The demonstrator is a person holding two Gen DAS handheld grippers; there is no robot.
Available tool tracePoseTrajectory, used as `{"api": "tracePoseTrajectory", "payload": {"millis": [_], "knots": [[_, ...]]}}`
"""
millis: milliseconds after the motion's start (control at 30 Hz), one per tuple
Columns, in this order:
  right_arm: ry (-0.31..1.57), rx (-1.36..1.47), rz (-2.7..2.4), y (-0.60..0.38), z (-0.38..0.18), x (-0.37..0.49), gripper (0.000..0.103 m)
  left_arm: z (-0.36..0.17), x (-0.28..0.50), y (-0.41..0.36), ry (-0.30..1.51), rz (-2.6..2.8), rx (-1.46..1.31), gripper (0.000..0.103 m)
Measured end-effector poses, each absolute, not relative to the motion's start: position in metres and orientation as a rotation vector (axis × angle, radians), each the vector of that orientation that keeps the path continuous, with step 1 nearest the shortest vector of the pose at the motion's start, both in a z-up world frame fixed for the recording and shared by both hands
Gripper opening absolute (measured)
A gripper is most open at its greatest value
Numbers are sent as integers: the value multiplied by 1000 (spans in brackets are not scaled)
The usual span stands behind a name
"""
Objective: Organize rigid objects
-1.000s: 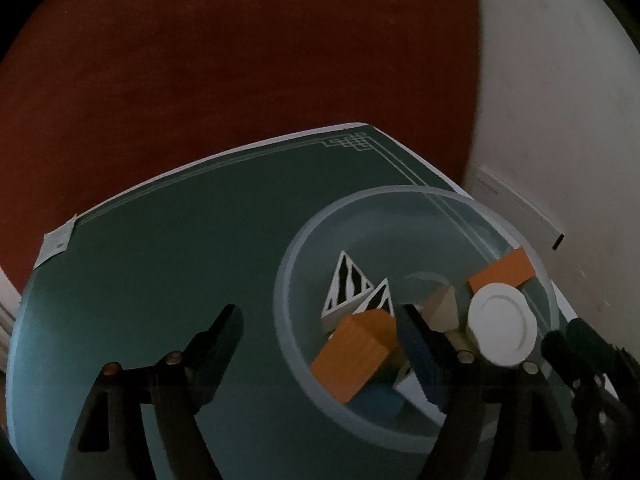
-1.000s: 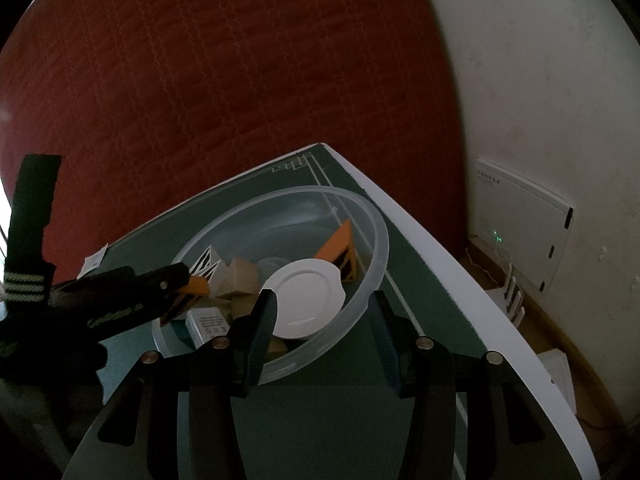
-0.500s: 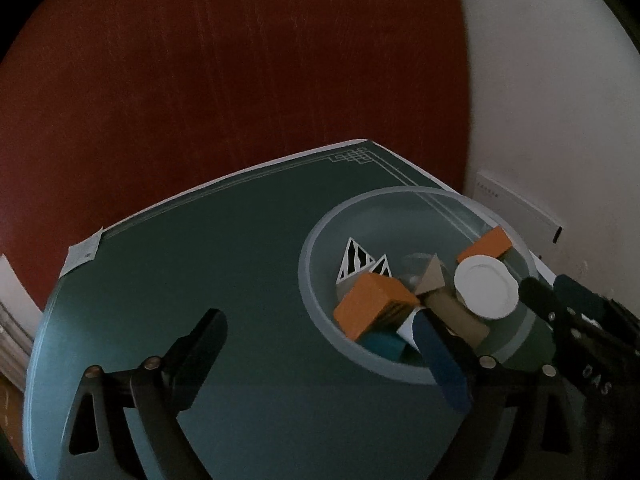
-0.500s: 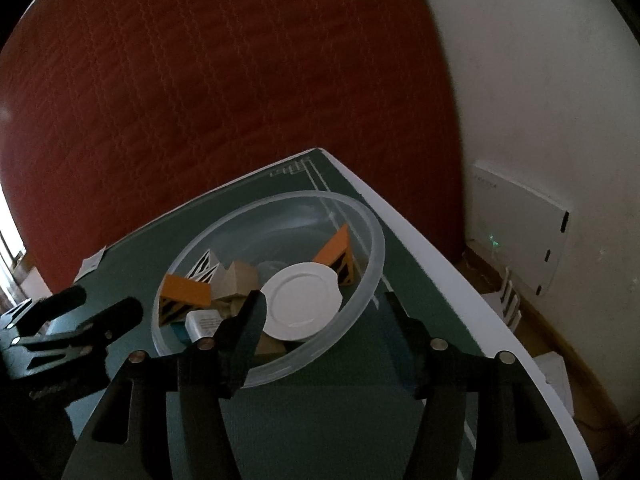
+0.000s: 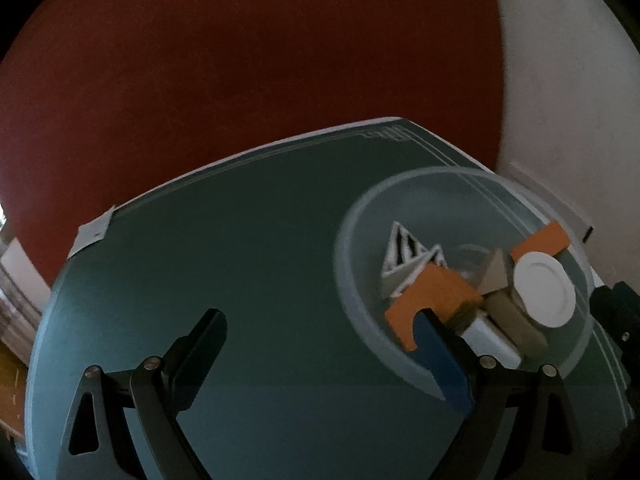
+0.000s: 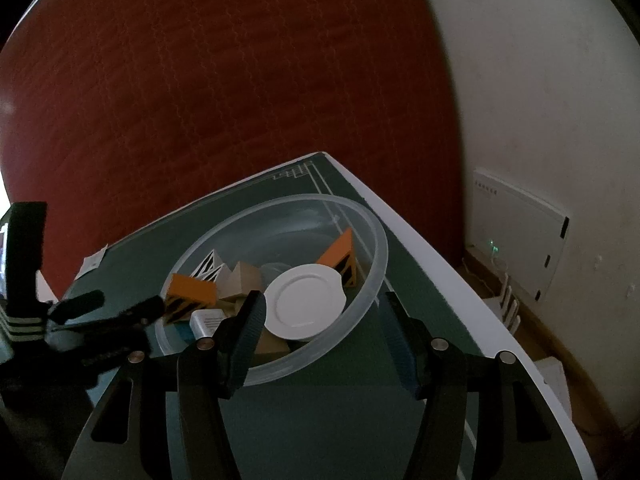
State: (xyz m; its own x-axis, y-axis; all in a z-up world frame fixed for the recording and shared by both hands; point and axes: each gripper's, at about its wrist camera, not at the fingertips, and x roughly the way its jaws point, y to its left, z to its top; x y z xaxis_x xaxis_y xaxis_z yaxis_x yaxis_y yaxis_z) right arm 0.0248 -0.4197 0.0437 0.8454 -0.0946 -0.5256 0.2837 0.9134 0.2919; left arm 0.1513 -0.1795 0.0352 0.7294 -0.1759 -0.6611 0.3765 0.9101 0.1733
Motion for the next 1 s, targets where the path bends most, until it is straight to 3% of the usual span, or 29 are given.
{"api": "tracePoseTrajectory", "payload": {"millis": [533, 667, 933, 1000], "knots": [[529, 380, -208, -419, 42, 24, 60, 37, 161, -208, 714, -387, 328, 96], [526, 382, -208, -419, 43, 23, 73, 40, 155, -194, 728, -390, 288, 96], [579, 386, -168, -420, 36, 17, 88, 45, 135, -172, 709, -370, 249, 102], [589, 385, -167, -421, 35, 14, 97, 45, 130, -168, 708, -365, 238, 102]]}}
